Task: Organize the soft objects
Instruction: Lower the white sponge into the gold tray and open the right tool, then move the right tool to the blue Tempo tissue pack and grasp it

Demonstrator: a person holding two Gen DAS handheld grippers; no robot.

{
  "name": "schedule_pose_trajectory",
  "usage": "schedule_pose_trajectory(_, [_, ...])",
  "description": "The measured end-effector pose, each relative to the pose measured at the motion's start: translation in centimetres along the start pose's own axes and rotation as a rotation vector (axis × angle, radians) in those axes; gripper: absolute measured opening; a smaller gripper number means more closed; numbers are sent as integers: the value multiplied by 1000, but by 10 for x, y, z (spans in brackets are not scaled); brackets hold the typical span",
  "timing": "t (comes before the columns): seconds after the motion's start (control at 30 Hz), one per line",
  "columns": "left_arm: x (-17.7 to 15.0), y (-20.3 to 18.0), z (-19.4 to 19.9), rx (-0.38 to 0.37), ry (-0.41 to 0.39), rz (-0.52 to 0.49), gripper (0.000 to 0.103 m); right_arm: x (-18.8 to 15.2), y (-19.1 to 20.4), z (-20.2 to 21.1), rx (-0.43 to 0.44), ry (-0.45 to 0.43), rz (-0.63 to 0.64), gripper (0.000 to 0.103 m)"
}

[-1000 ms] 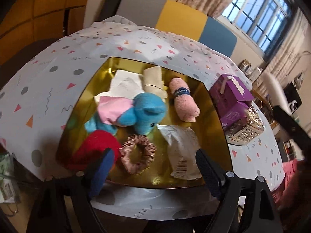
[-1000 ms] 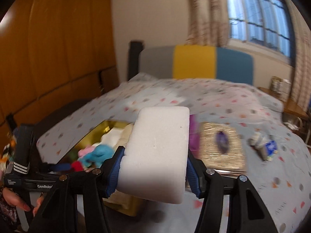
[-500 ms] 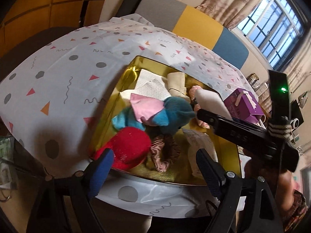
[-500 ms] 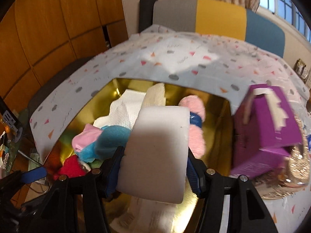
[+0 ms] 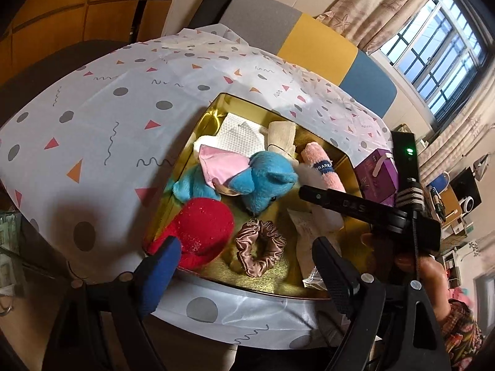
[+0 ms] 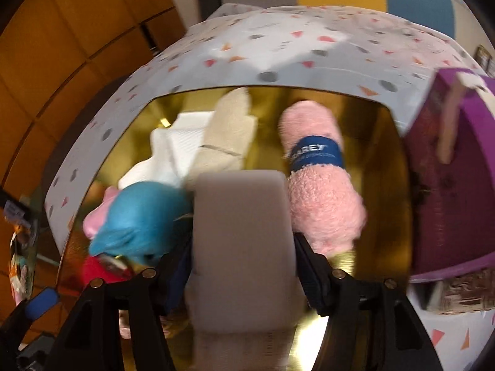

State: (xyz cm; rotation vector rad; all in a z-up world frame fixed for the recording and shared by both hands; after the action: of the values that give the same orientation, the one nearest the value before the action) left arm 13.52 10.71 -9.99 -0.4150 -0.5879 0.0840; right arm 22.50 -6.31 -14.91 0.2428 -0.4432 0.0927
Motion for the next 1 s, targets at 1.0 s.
schedule_pose_trajectory(1.0, [-1, -80, -4, -38, 11, -79, 98, -53, -172, 231, -189, -605, -332, 68])
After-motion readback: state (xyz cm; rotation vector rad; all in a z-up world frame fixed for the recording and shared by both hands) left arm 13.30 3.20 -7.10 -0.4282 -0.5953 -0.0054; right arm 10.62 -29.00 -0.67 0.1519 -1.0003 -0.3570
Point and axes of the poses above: each gripper's, at about its wrist camera, not at the fingertips, and z roughly against the way its jaws point, y to its left, x to its top, the point moved 7 cm from there along -z, roughly the way its jaws point, and after that the axes turned 3 degrees about y, right-handed, at the moved point
